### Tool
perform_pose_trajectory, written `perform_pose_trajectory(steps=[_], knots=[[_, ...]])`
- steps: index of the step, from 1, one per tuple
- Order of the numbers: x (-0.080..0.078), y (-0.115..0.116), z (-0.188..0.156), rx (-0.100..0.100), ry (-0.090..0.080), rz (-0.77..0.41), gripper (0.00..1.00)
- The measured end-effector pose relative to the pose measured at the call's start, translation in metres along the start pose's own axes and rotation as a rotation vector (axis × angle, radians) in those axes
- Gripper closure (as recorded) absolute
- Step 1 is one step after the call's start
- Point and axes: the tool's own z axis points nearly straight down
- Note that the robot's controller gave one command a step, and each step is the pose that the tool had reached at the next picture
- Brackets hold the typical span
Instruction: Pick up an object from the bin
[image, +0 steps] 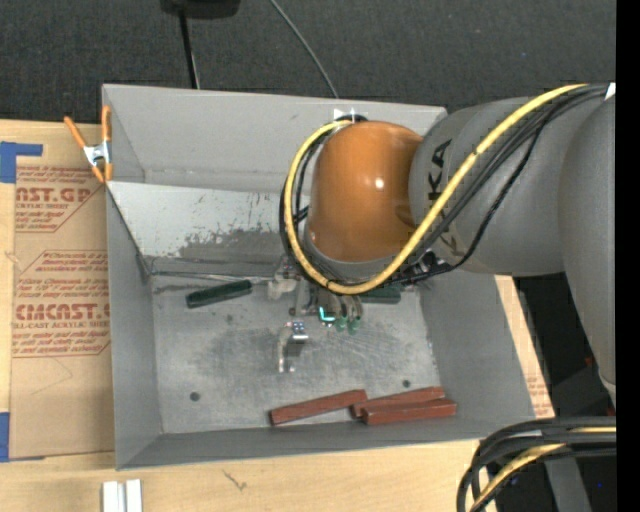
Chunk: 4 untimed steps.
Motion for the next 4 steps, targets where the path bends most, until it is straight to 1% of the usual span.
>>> perform_pose_trajectory(steps=[1,2,3,4], knots=[[-0.002,0.0,-0.004,-0.001,-0.008,0.001,0.0],[-0.01,-0.028,0.035,-0.003,-0.017,-0.037,0.0],[0.0,-0.059,0.078,0.001,-0.006,-0.205,0.0],[0.017,-0.069,0.101,0.003,-0.007,-0.415,0.0]])
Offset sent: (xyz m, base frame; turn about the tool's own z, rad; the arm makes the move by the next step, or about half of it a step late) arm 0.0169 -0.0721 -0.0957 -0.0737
